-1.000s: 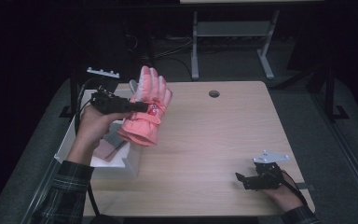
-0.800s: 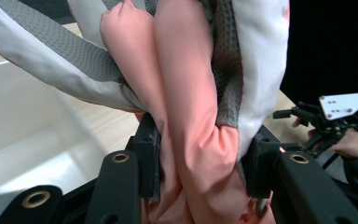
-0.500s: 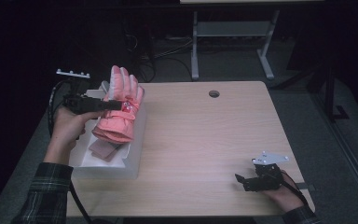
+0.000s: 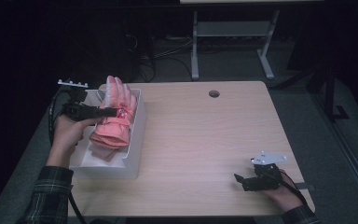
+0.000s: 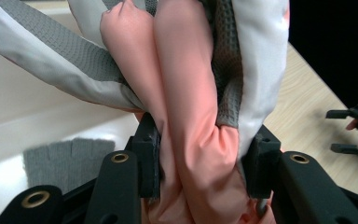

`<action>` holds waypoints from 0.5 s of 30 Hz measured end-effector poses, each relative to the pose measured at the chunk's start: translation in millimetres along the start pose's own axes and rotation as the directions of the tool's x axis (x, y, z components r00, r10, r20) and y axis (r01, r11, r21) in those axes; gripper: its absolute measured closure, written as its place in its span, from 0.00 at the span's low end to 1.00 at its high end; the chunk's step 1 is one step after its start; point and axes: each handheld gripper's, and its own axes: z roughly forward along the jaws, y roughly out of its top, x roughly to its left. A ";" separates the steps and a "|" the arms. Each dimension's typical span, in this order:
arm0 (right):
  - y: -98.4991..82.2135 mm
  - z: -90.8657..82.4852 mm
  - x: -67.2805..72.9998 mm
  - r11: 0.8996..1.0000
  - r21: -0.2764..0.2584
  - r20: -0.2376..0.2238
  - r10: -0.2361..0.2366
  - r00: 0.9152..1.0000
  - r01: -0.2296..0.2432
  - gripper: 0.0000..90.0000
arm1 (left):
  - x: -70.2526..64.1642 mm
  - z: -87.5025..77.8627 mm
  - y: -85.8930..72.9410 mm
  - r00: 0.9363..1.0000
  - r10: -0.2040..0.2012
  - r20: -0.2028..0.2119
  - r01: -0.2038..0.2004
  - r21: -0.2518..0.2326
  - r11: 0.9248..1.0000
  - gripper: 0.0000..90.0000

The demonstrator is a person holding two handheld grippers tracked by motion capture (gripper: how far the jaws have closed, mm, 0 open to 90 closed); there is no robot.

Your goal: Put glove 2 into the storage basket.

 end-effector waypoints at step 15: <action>0.3 -1.1 -0.8 1.000 -0.015 0.010 -0.004 1.000 0.004 0.12 | 26.5 45.1 -28.5 0.999 -0.035 -0.006 0.035 0.105 0.994 0.62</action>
